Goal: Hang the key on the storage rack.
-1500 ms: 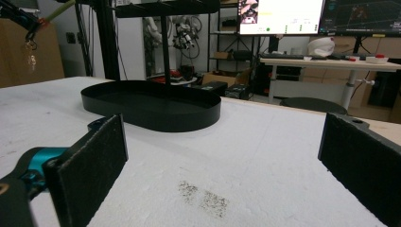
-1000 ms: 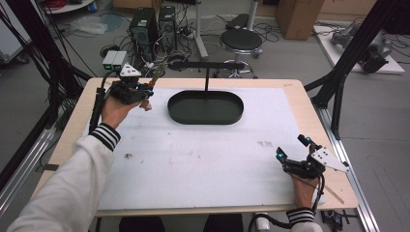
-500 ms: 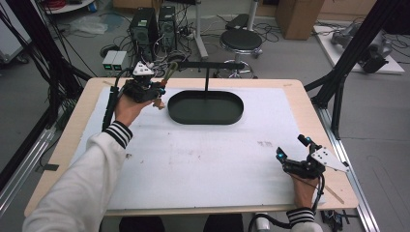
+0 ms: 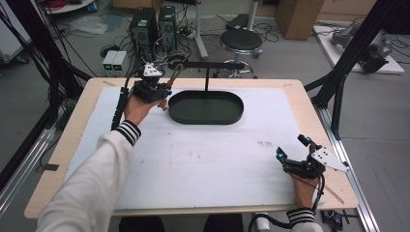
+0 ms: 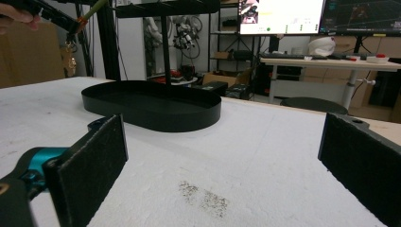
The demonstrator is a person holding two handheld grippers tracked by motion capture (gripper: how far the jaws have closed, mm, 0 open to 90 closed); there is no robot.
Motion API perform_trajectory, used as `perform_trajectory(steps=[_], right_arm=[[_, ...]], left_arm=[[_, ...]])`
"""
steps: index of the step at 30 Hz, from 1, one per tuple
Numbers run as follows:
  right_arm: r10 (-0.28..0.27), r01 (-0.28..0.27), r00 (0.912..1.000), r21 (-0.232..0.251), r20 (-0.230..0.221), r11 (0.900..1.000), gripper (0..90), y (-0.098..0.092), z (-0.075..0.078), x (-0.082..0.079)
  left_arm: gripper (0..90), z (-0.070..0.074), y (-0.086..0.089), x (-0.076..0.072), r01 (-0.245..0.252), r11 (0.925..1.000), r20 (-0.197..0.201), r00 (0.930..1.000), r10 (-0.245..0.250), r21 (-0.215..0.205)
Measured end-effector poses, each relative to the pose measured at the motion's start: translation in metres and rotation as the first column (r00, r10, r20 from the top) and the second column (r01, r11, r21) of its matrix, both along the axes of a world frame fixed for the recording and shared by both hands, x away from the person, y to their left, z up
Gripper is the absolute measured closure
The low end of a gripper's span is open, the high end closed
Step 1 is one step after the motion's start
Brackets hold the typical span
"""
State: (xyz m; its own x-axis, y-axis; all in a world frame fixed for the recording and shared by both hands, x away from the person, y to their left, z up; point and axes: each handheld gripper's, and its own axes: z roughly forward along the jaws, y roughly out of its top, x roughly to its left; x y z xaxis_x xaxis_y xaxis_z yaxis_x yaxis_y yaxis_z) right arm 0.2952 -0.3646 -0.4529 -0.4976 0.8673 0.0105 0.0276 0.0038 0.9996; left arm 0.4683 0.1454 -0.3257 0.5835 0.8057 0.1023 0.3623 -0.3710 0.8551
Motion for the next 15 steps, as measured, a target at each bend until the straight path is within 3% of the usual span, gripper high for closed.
perform_trajectory(steps=[15], right_arm=[[-0.001, 0.001, 1.0000, -0.001, -0.002, 1.000, 1.1, 0.000, 0.000, 0.000]], left_arm=[[73.0, -0.009, -0.011, 0.012, -0.020, 0.9995, -0.009, 0.9998, 0.020, 0.026]])
